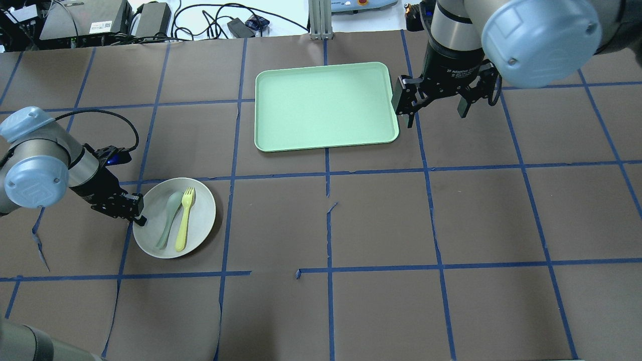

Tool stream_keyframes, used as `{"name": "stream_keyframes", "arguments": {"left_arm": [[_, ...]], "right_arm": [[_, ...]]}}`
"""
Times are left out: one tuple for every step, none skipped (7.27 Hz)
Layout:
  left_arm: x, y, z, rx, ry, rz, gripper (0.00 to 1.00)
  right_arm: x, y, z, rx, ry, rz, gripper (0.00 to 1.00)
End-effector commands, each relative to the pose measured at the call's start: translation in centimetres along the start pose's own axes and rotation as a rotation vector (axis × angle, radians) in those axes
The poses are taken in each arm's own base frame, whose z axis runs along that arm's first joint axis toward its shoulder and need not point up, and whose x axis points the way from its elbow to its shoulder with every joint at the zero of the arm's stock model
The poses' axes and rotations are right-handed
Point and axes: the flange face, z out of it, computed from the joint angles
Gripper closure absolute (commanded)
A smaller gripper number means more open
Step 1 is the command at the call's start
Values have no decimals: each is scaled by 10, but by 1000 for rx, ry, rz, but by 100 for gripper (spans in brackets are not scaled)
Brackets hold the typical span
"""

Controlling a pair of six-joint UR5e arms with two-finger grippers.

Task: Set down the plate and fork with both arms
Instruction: 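Lower the left gripper to the rim of the white plate and grasp it, then lift the plate with the left gripper and carry it onto the mint tray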

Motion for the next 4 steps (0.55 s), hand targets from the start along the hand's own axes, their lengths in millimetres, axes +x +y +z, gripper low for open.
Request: {"name": "stream_keyframes", "arguments": {"left_arm": [[5, -18, -50, 64, 91, -17, 100], [4, -30, -75, 71, 115, -69, 100], [7, -38, -92, 98, 159, -107, 100], [14, -47, -101, 146, 218, -125, 100]], "right_arm": [[2, -1, -2, 3, 1, 2, 0], [1, -1, -2, 4, -1, 2, 0], [1, -1, -2, 6, -1, 0, 0], [1, -1, -2, 6, -1, 0, 0]]}}
